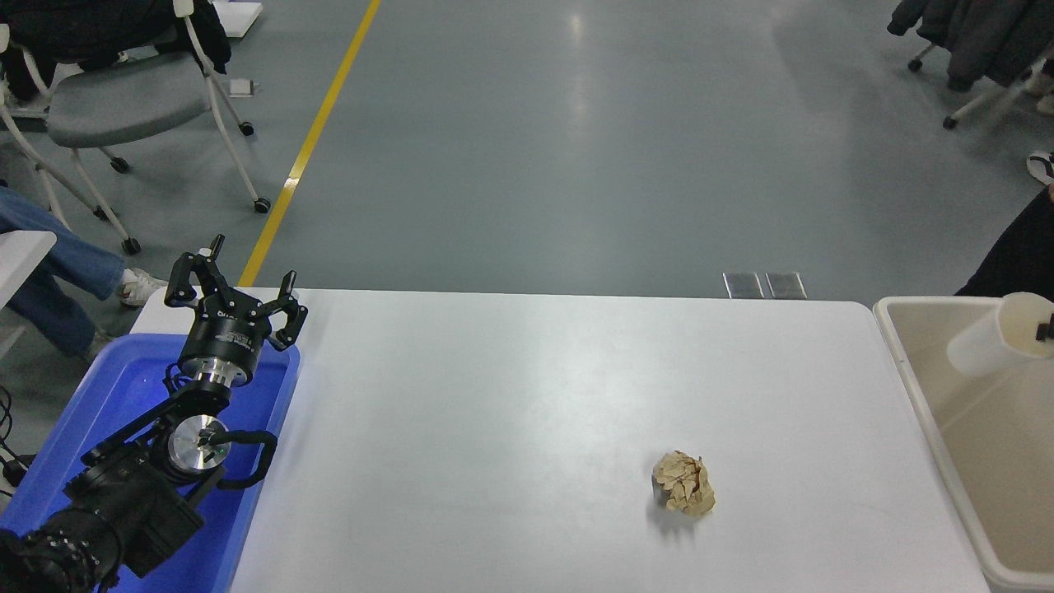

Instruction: Dispose of the paper cup in the dustbin

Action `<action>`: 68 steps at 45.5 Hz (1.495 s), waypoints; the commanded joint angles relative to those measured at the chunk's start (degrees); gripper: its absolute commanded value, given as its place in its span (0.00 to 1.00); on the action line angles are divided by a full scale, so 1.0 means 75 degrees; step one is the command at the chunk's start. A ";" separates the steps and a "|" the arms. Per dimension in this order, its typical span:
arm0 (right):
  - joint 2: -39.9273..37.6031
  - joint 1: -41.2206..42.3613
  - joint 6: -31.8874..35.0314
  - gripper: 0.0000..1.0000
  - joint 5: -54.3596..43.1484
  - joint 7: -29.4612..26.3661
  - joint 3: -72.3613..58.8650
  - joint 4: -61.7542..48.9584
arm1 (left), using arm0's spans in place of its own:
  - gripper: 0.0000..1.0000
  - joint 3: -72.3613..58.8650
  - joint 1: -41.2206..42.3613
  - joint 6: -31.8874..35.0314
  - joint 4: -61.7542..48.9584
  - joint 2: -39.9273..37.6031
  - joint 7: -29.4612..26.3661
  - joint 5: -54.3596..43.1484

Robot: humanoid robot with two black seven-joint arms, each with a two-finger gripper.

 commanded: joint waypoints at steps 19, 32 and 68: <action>0.2005 -0.2668 -0.0064 0.00 0.4119 -0.1995 0.0637 -0.3882 | 1.00 0.0000 0.0000 0.0000 0.0000 0.0001 0.0000 0.0000; 0.2251 -0.3195 -0.0146 0.00 0.5035 -0.2254 0.1503 -0.3870 | 1.00 0.0000 0.0000 0.0000 0.0000 0.0001 0.0000 0.0000; 0.2802 -0.3394 -0.0756 0.49 0.5035 -0.2254 0.1973 -0.3905 | 1.00 0.0000 0.0000 0.0000 0.0000 0.0001 0.0000 0.0000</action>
